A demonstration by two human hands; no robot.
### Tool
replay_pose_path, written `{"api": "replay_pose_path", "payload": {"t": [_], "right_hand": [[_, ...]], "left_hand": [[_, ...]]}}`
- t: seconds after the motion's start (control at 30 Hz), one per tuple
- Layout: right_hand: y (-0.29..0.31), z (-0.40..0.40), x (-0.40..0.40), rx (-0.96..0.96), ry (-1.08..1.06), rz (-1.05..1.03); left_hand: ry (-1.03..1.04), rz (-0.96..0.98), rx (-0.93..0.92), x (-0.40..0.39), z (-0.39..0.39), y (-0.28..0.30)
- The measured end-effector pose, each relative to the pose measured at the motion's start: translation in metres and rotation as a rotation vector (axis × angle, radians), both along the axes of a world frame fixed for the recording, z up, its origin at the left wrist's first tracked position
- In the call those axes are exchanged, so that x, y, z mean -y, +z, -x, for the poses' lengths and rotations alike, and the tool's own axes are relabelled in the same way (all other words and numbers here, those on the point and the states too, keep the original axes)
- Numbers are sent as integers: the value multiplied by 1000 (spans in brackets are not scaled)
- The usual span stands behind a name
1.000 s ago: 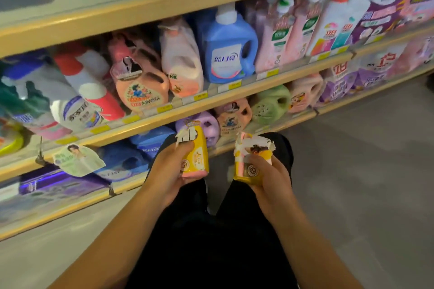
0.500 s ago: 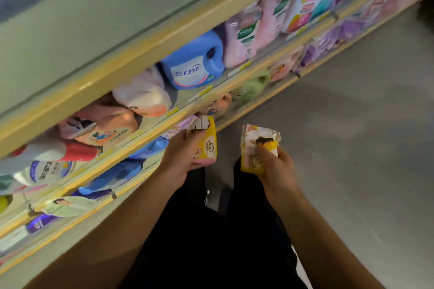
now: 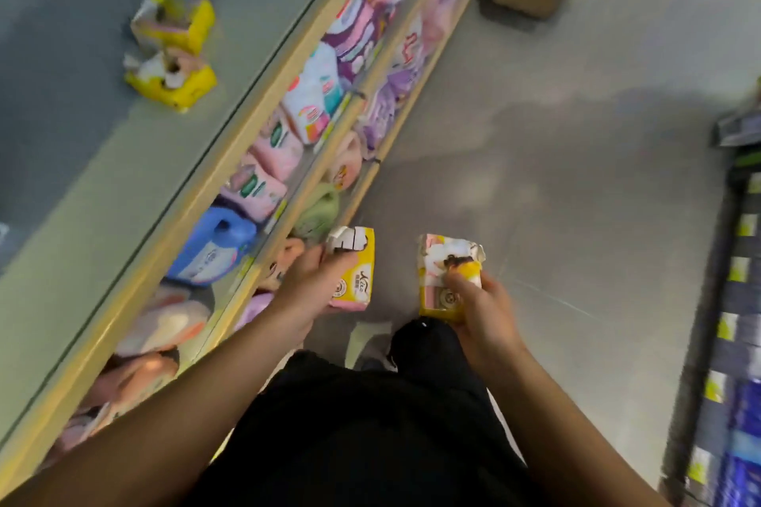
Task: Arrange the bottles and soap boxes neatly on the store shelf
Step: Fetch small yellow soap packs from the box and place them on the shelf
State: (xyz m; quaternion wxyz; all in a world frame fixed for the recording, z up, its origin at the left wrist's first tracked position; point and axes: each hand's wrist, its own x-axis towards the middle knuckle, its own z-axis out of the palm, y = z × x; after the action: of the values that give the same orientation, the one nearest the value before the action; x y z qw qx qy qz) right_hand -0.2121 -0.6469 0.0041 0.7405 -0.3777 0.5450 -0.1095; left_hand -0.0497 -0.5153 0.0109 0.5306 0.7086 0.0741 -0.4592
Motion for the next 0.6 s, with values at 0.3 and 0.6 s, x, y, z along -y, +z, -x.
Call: {"api": "replay_pose_path", "payload": {"t": [0.3,0.6], "right_hand": [[20,45,131,6,-102,37],[20,27,285,-29,-240,37]], "left_hand": [[62,-31,-8,135,18,7],[-70,12,-51,327,-12,1]]}}
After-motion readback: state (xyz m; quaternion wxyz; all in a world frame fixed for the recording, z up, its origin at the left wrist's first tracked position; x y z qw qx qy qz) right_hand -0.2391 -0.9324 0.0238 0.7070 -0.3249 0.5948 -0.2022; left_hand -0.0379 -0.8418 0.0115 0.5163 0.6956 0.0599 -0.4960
